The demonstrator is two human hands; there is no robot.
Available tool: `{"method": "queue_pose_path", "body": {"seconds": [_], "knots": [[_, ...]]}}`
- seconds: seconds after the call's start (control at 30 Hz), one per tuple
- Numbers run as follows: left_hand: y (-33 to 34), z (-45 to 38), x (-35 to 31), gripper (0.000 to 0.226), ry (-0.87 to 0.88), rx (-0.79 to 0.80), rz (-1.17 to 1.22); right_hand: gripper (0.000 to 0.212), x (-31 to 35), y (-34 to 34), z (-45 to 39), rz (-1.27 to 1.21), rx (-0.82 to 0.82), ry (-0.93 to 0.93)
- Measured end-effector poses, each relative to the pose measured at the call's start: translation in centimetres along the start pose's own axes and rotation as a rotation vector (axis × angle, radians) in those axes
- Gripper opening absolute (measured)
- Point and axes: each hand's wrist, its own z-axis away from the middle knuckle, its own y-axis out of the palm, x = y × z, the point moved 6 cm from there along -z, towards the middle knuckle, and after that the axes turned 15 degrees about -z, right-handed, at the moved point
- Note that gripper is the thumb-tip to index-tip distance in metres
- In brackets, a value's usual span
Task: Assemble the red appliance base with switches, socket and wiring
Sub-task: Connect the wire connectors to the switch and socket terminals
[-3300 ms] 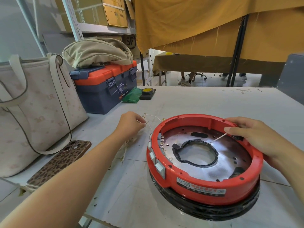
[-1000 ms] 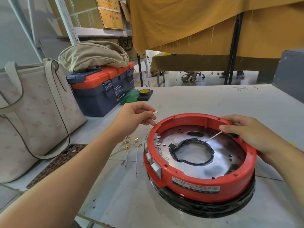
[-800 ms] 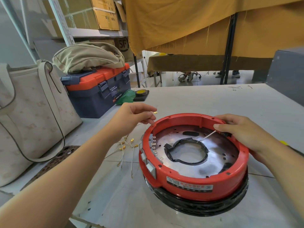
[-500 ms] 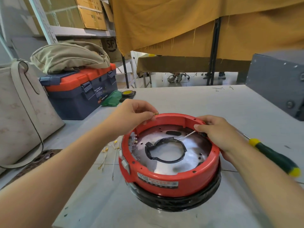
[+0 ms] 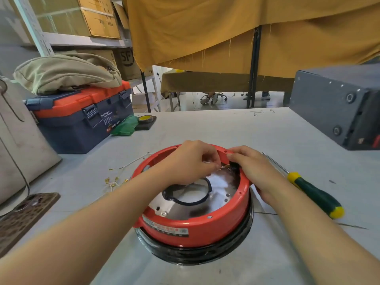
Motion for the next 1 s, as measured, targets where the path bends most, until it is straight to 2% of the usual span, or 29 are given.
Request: {"method": "queue_pose_path", "body": {"seconds": [0.23, 0.63, 1.0], "knots": [[0.1, -0.1, -0.6, 0.008, 0.005, -0.032, -0.072, 0.027, -0.4, 0.9, 0.3, -0.083, 0.030, -0.006], [0.7, -0.1, -0.3, 0.008, 0.016, -0.098, -0.056, 0.022, -0.4, 0.4, 0.3, 0.007, -0.023, -0.019], [1.4, 0.0, -0.4, 0.007, 0.073, -0.145, -0.152, 0.023, -0.7, 0.3, 0.0, 0.021, -0.014, -0.037]]}}
